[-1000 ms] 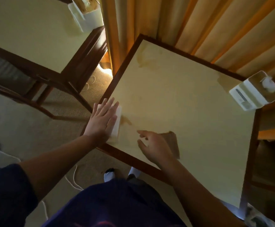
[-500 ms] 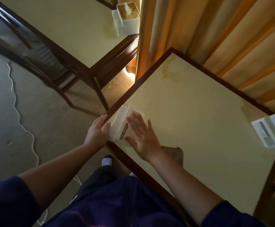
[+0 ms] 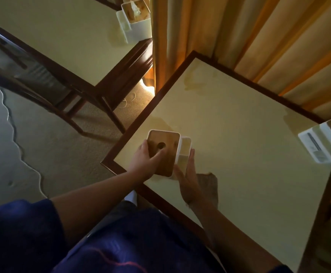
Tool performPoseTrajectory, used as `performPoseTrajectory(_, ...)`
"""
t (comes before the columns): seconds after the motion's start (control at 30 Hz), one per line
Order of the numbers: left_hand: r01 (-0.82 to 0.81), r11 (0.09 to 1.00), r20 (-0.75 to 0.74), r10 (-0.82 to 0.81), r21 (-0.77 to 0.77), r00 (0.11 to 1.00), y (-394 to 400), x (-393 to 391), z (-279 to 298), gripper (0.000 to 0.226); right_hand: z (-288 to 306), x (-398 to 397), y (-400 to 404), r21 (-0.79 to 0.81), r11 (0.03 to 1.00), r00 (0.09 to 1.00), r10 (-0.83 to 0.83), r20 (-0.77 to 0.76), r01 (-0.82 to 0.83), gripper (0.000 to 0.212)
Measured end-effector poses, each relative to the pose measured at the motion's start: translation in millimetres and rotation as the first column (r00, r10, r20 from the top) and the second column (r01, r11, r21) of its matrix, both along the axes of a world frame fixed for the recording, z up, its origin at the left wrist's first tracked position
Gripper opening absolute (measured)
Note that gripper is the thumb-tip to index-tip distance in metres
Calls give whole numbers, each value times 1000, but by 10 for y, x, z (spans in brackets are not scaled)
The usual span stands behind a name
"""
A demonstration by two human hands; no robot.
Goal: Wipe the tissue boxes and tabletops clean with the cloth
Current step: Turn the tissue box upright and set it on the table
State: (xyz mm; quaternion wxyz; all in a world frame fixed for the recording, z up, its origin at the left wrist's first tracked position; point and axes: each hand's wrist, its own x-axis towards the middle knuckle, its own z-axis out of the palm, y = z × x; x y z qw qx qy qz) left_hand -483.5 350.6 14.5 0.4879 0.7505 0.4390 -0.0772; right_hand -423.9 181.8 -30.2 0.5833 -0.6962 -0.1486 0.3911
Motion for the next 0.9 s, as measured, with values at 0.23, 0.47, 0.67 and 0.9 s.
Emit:
performPoseTrajectory(0.23, 198, 978, 95, -204, 70, 974, -300, 810, 180, 84, -63, 504, -354, -133, 961, 968, -227, 111, 241, 117)
performPoseTrajectory(0.47, 388, 908, 14, -395, 159, 919, -748, 1443, -55, 86, -356, 899, -701, -273, 865, 899, -360, 250, 422, 115)
performPoseTrajectory(0.67, 623, 746, -113, -616, 233, 780, -783, 1520, -225, 115, -337, 937, -874, -377, 848, 916, -272, 293, 373, 139)
performPoseTrajectory(0.9, 713, 588, -82, -747, 382, 660, -431, 975, -216, 93, -357, 375, -1089, -392, 830, 693, 10, 721, 396, 82)
